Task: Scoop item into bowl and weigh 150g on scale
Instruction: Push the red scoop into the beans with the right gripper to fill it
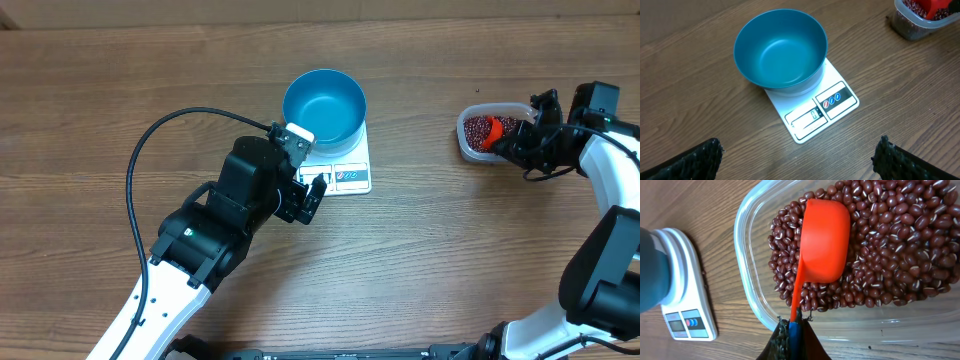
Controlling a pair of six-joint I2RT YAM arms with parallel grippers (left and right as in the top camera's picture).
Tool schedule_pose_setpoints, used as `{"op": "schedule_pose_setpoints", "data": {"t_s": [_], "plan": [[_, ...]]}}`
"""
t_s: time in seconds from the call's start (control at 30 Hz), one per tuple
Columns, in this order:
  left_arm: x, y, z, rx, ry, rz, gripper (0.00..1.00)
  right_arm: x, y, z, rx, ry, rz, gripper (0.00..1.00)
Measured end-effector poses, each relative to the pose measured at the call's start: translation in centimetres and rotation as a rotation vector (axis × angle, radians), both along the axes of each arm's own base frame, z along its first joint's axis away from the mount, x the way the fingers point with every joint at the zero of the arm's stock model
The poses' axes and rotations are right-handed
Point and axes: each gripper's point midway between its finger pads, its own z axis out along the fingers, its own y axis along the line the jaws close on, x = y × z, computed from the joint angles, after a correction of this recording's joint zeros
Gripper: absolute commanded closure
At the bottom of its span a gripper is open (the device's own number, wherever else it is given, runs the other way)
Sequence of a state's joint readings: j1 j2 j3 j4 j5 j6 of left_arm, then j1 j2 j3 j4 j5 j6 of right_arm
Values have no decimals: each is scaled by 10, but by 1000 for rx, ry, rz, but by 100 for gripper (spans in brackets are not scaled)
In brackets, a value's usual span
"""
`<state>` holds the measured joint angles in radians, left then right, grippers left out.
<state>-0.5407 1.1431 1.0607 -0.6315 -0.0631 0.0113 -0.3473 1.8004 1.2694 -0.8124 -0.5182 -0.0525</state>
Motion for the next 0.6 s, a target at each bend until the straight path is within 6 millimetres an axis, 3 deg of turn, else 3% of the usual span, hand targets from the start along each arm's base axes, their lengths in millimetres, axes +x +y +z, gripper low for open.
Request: {"op": "schedule_pose_setpoints", "data": {"t_s": [0.6], "plan": [[0,0,0,0,0,0,1,1,9,5,69,-19,15,96]]}}
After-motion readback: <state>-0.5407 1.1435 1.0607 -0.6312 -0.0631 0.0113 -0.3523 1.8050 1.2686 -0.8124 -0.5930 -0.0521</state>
